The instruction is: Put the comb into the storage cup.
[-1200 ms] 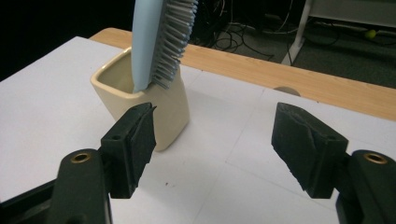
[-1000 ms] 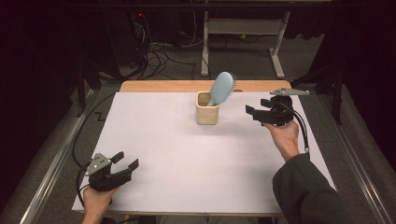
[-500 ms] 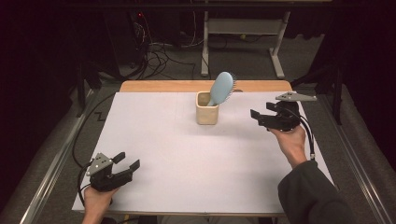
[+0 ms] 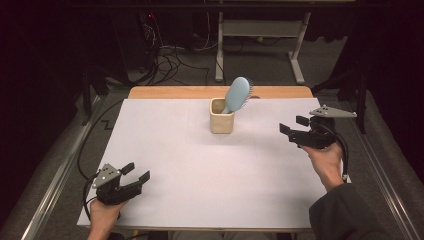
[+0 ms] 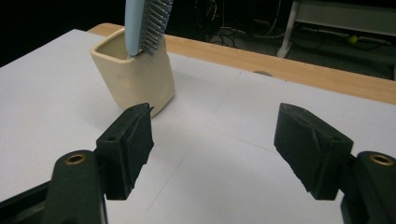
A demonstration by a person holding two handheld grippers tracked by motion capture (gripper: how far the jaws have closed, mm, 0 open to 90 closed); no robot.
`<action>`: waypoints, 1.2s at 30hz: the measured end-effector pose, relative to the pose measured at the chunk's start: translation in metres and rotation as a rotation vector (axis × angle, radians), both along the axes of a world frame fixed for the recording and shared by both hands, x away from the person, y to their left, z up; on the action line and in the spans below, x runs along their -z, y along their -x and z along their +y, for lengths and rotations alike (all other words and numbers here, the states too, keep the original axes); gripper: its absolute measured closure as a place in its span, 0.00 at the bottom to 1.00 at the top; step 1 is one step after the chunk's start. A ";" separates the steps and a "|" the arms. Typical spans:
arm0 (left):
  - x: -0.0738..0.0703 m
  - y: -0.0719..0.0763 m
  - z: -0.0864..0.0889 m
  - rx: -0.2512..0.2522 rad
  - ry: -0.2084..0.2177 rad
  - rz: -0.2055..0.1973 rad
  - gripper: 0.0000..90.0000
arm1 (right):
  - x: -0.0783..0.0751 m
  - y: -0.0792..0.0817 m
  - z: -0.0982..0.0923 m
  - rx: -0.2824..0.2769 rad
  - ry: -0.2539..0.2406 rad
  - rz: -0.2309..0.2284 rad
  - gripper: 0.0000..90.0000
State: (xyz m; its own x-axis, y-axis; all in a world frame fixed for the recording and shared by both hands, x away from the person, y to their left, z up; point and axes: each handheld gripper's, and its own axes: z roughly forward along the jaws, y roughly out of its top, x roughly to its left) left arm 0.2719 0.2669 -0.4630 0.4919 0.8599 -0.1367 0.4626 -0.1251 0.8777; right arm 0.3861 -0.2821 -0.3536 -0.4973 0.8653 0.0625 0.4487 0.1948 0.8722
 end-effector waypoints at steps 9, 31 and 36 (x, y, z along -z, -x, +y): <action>0.000 0.000 0.000 -0.009 -0.007 -0.003 0.35 | -0.003 0.007 -0.001 -0.012 0.006 -0.013 0.32; -0.001 0.001 0.003 -0.017 -0.004 -0.007 0.35 | 0.009 0.027 -0.012 0.011 -0.007 -0.019 0.32; -0.001 0.000 0.002 -0.017 -0.005 -0.003 0.35 | 0.008 0.032 -0.015 0.008 -0.018 -0.026 0.32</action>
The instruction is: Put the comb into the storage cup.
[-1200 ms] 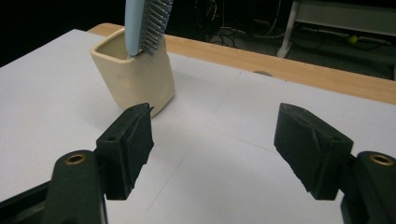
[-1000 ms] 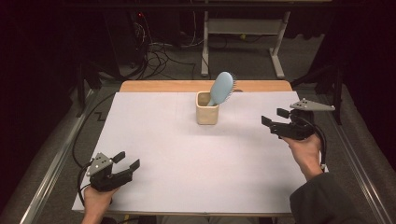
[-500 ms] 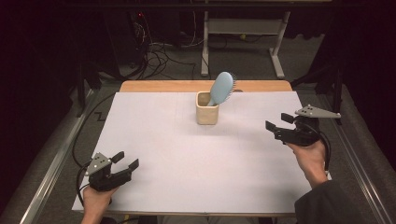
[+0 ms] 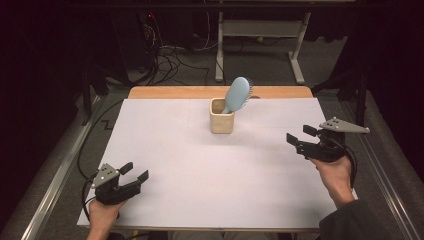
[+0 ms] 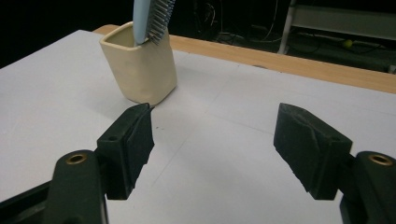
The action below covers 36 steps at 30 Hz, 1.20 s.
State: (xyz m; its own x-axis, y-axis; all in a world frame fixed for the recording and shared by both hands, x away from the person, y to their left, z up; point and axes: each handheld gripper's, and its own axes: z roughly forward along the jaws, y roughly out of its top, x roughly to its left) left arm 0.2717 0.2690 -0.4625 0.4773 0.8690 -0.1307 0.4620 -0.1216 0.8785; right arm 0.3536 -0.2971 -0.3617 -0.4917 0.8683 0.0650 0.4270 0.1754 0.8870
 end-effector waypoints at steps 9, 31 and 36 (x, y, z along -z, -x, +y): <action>0.000 0.001 0.000 -0.011 0.002 -0.001 0.35 | 0.004 0.009 -0.007 0.000 -0.025 -0.008 0.32; 0.000 0.001 -0.002 -0.004 -0.002 0.005 0.35 | 0.014 0.028 -0.019 0.003 -0.066 -0.014 0.32; 0.000 0.000 -0.003 -0.006 -0.002 0.006 0.35 | 0.014 0.031 -0.020 0.001 -0.065 -0.016 0.32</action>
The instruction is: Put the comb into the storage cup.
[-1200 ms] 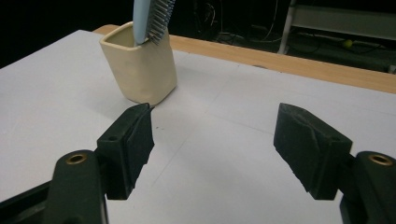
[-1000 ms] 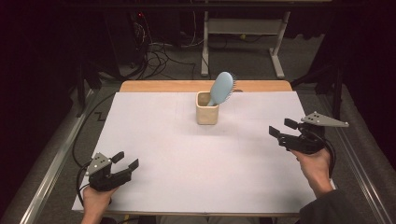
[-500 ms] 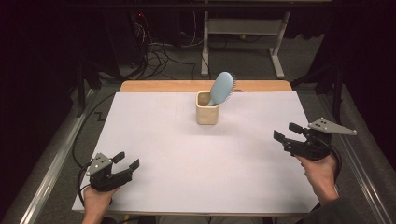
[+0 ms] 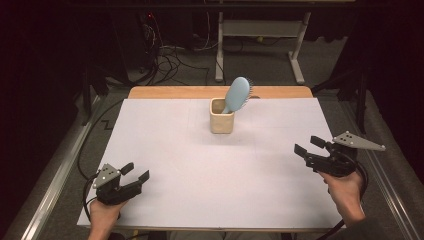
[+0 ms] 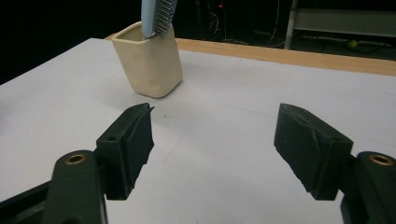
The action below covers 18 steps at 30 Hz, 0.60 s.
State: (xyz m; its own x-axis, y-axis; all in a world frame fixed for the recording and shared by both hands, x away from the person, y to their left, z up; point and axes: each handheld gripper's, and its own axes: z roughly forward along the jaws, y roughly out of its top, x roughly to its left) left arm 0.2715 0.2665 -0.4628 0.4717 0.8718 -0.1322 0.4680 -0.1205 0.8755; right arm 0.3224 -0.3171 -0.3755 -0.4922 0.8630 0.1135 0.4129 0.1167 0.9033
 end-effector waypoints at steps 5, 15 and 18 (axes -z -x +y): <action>0.000 0.000 0.000 0.001 -0.002 0.000 0.35 | -0.001 0.005 -0.001 0.000 -0.004 -0.005 0.32; -0.001 0.001 0.000 -0.002 -0.001 -0.004 0.36 | -0.004 0.015 -0.002 -0.014 -0.039 -0.004 0.32; -0.001 0.001 0.000 -0.001 0.000 -0.005 0.36 | -0.005 0.019 -0.001 -0.020 -0.039 -0.014 0.32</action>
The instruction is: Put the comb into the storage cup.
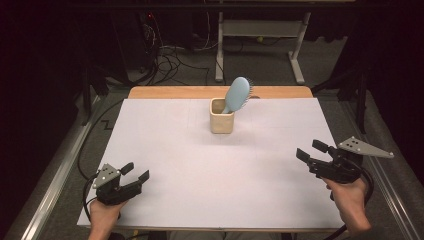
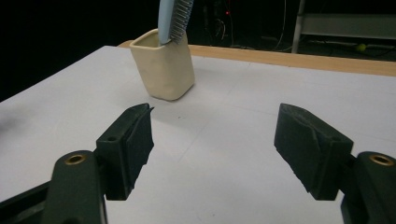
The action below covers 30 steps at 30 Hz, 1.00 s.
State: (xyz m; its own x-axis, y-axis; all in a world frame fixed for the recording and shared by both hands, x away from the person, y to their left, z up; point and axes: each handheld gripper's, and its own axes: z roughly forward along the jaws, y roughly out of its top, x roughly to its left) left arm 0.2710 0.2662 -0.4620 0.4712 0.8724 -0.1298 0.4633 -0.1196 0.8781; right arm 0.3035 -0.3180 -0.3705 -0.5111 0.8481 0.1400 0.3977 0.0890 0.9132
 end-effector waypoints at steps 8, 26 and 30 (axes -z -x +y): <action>0.000 0.000 0.001 -0.006 0.003 -0.002 0.36 | 0.003 0.008 0.002 0.000 0.011 0.001 0.32; 0.000 0.000 -0.001 0.004 -0.001 0.002 0.36 | 0.014 0.022 -0.004 0.021 0.011 -0.010 0.30; 0.000 0.000 -0.001 0.002 0.000 0.002 0.36 | 0.016 0.025 -0.003 0.018 0.015 -0.007 0.30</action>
State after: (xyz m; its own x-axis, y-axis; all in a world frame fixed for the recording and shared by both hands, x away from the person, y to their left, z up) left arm 0.2711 0.2654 -0.4622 0.4728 0.8714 -0.1305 0.4648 -0.1208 0.8772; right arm 0.2788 -0.3207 -0.3863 -0.4967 0.8591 0.1232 0.3926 0.0958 0.9147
